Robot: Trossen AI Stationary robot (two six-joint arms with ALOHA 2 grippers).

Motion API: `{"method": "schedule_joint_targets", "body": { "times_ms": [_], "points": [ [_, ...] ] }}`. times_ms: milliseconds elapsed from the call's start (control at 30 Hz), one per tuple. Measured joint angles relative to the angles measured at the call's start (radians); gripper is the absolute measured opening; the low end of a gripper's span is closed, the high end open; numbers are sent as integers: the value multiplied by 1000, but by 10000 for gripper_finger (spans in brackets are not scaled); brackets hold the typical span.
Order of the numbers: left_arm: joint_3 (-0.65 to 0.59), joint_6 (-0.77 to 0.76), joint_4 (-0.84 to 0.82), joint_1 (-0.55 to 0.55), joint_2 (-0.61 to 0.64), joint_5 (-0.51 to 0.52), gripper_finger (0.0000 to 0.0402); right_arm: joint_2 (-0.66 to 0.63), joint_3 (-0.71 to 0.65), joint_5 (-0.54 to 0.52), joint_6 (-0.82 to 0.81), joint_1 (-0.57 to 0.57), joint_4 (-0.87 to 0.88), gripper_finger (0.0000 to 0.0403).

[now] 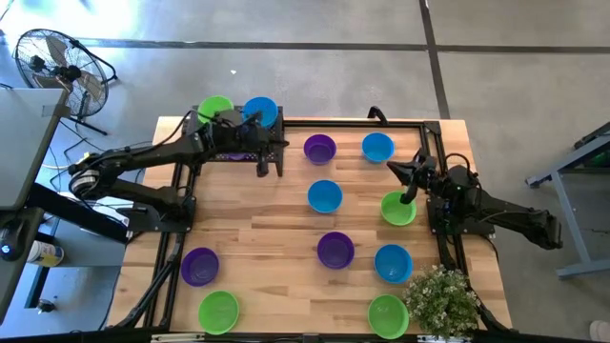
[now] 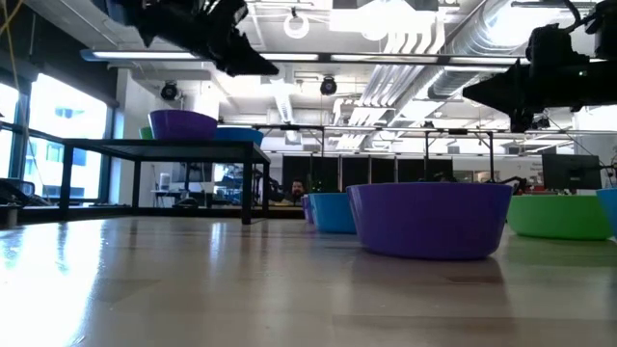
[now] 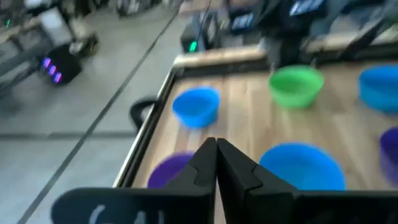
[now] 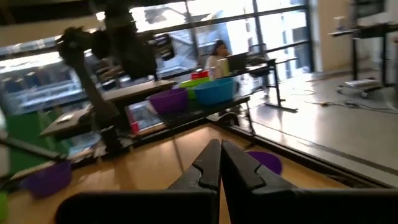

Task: Pick & Place Mini bowls
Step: Stack the green bowl on top of the green bowl on the shelf

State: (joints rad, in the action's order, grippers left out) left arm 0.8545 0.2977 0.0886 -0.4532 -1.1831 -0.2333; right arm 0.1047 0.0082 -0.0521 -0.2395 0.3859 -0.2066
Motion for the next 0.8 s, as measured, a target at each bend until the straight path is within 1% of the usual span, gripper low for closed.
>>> {"method": "schedule_joint_targets", "body": {
  "times_ms": [67, 133, 233, 333, 467, 600, 700, 800],
  "points": [
    [-22, -14, 71, -2, 1, -77, 9, 0, 0, -37, -12, 0, 3, 0],
    [-40, 8, 128, -9, 0, -127, 6, 2, 0, -75, -3, 0, 10, 0],
    [-43, 20, 220, -12, 1, -165, 2, 10, 0, -106, 4, 0, 28, 0],
    [-43, 32, 261, -12, -12, -152, 3, 22, 0, -106, 4, 0, 54, 0],
    [-43, 35, 229, -12, -13, -151, 1, 44, 0, -92, -23, 0, 53, 0],
    [-43, 38, 177, -11, -14, -156, 1, 65, 0, -29, 4, 0, 52, 0],
    [-43, -3, 160, -11, -13, -153, 1, 84, 0, 13, 48, 0, 52, 0],
    [-43, -75, 149, -10, -28, -118, 0, 106, 0, 56, 63, 0, 22, 0]
  ]
}}
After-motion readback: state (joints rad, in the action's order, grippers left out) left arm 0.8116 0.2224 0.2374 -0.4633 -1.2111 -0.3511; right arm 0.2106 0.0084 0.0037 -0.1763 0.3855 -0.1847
